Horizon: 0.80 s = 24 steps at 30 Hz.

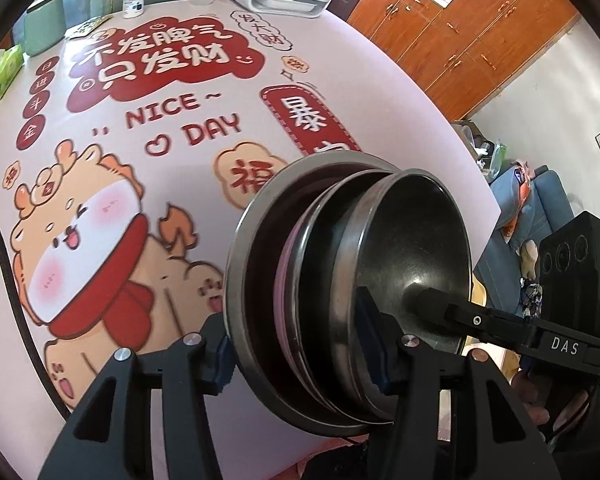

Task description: Organize plates and bowls

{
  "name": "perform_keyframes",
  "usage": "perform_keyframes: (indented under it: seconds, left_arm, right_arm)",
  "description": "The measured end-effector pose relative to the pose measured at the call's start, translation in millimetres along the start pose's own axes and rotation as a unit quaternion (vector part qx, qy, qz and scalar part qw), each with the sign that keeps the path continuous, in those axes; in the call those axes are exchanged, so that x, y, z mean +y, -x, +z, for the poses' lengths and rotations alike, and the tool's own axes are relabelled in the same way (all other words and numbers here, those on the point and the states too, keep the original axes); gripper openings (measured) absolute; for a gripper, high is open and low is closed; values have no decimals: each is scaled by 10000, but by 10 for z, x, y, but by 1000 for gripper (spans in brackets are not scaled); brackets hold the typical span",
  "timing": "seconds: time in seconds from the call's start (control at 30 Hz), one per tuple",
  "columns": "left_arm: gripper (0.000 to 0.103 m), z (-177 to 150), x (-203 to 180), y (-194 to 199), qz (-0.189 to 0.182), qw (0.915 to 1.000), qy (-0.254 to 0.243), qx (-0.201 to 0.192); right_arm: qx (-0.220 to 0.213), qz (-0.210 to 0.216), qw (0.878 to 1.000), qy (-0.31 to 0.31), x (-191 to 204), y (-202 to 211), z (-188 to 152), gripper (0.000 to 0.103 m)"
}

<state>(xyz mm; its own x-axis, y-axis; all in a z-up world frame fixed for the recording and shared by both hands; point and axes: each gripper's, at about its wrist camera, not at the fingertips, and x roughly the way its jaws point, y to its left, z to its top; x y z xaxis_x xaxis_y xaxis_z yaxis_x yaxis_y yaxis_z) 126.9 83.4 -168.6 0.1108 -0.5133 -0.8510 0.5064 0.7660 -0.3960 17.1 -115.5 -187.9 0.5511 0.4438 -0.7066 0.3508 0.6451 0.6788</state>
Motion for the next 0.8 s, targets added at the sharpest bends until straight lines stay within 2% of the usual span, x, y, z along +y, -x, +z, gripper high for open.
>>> perform_keyframes:
  seconds: [0.43,0.63,0.8]
  left_arm:
    - [50,174,-520,-390,-1,9997,247,49]
    - [50,213,-642,-590,36,9984,552,78]
    - [50,217,-668,-721,65,9956,934,65]
  right_arm:
    - [268,-208,9993,146,-402,289,451,31]
    - [577,-317,9973,336,-557,277,693,31]
    - [865,-480,9922,764,-571,234,868,31]
